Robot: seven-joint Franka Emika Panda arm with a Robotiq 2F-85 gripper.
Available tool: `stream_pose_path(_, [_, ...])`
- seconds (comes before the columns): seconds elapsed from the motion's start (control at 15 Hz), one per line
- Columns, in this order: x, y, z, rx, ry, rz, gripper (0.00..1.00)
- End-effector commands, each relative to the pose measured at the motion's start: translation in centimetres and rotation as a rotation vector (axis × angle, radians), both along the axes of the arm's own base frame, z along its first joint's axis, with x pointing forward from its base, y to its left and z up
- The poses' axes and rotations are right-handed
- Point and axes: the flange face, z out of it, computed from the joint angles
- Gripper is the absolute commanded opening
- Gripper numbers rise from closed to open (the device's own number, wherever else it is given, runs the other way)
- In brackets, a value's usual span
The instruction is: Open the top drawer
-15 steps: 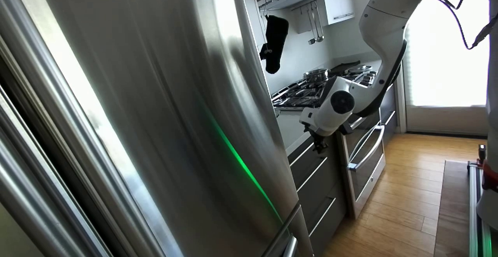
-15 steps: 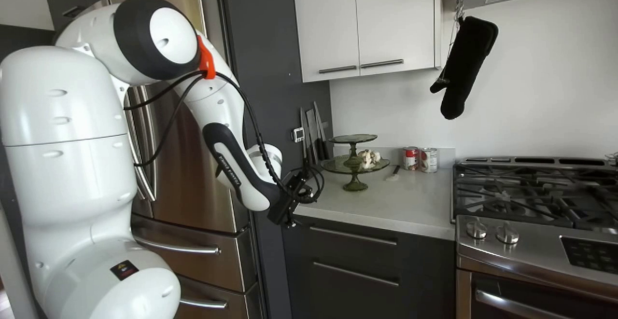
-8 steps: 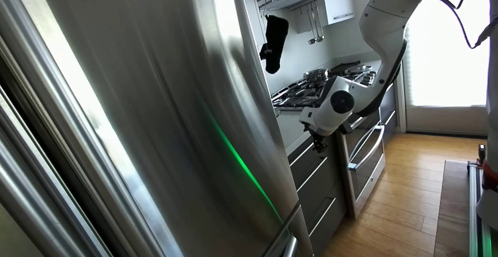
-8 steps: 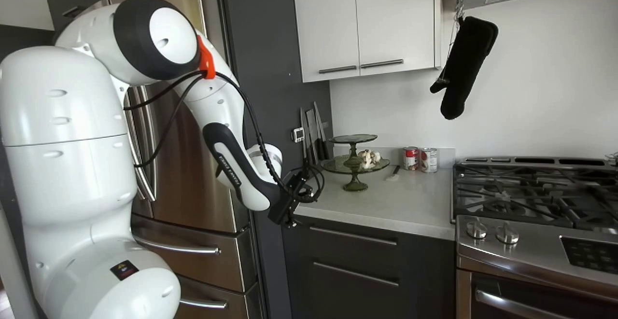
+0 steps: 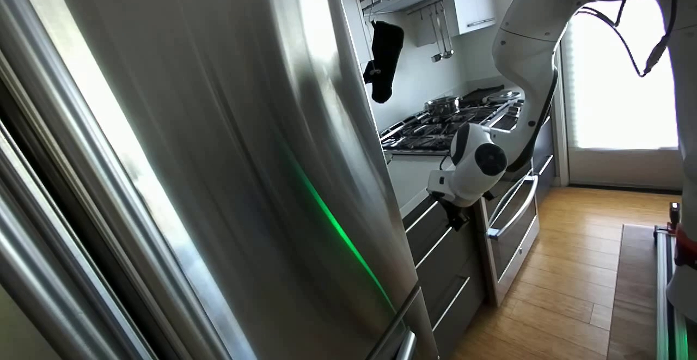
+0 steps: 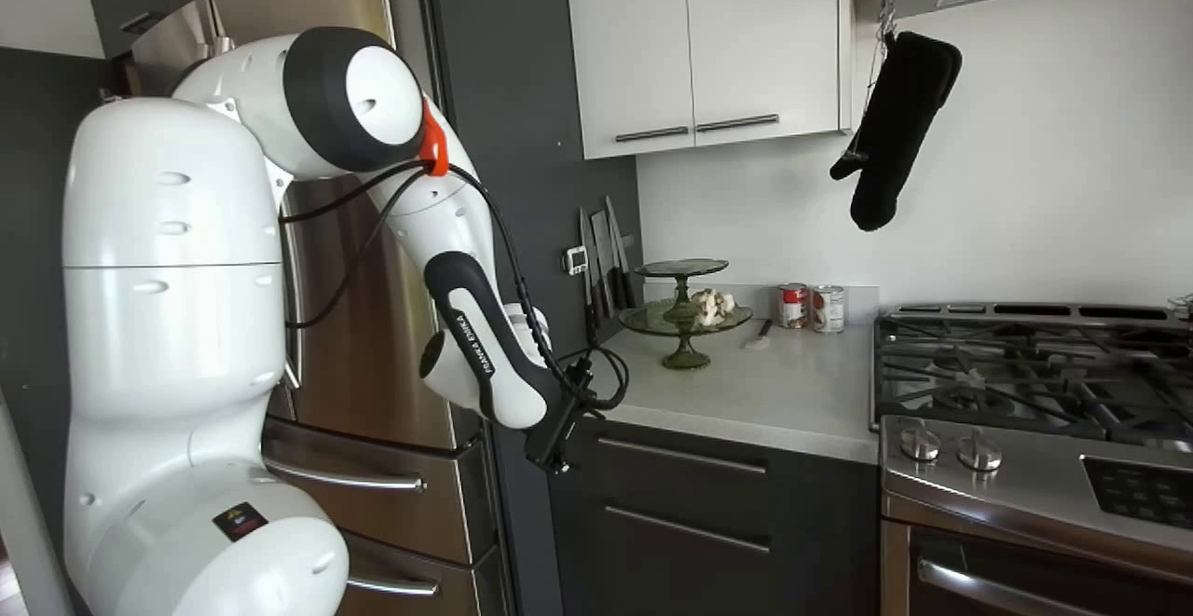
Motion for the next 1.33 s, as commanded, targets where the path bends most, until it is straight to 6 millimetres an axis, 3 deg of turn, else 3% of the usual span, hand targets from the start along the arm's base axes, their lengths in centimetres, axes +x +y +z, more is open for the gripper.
stream_pose_path(0.0, [0.0,-0.3,-2.8,-0.009,0.010,0.061,1.00])
stream_pose_path(0.4, [0.0,-2.1,-7.0,-0.036,-0.009,0.116,1.00])
stream_pose_path(0.67, [0.5,-3.8,-8.4,-0.060,-0.030,0.128,1.00])
stream_pose_path(0.73, [1.1,-3.1,-7.9,-0.076,-0.028,0.121,1.00])
stream_pose_path(1.27, [4.5,-2.7,-6.9,-0.111,-0.062,0.158,1.00])
